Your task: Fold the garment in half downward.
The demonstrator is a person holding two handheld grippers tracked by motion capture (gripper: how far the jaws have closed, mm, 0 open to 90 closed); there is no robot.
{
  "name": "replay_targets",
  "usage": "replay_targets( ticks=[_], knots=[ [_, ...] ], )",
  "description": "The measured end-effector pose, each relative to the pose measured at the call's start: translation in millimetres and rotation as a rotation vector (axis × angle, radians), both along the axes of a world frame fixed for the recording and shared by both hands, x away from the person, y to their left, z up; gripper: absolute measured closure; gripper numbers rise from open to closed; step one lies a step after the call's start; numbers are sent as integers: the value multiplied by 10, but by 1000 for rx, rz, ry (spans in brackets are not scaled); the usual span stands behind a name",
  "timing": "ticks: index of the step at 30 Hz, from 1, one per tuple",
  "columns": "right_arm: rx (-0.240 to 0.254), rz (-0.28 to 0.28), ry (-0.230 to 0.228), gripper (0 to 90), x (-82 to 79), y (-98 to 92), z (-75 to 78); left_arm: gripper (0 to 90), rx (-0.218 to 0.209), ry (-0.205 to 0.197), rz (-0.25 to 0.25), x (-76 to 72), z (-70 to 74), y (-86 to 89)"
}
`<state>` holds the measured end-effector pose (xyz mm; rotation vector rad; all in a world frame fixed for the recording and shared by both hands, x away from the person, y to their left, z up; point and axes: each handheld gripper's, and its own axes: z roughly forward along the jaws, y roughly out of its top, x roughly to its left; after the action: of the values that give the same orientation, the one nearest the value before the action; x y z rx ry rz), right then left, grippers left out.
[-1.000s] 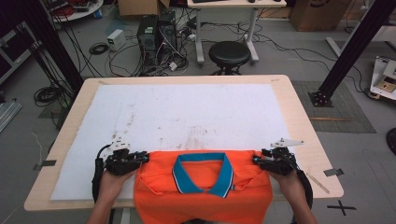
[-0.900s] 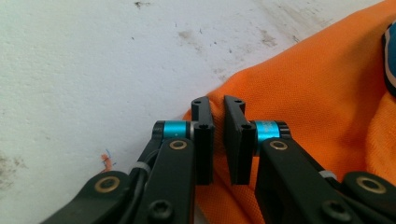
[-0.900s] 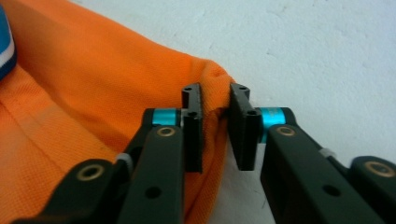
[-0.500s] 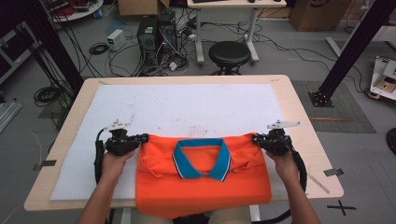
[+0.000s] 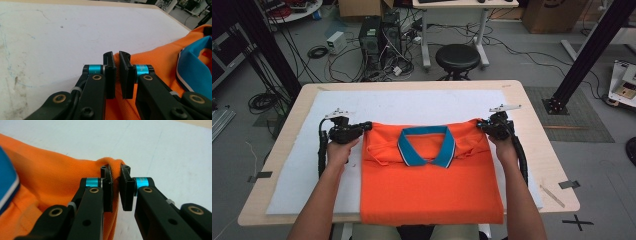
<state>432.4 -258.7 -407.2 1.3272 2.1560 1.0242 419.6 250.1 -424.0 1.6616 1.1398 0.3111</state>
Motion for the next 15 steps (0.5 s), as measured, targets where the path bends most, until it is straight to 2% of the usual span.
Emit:
replay_targets(
  ticks=[3, 6, 9, 10, 13, 15],
  knots=[
    [1, -22, 5, 836, 102, 17, 25, 840, 1, -23, 9, 54, -8, -4],
    [6, -41, 3, 834, 150, 31, 2, 837, -2, -8, 12, 78, -72, 7],
    [8, -57, 25, 803, 166, 52, -53, 813, 8, -20, 5, 61, -87, -8],
    [25, -63, 40, 763, 167, 59, -66, 772, 8, -33, 12, 47, -76, -9],
    [50, -81, 10, 578, 121, 68, -54, 620, 1, -54, 34, -7, -11, 29],
    [74, -101, -10, 480, 77, 50, -27, 592, 0, -104, 17, -71, 48, 38]
  ],
)
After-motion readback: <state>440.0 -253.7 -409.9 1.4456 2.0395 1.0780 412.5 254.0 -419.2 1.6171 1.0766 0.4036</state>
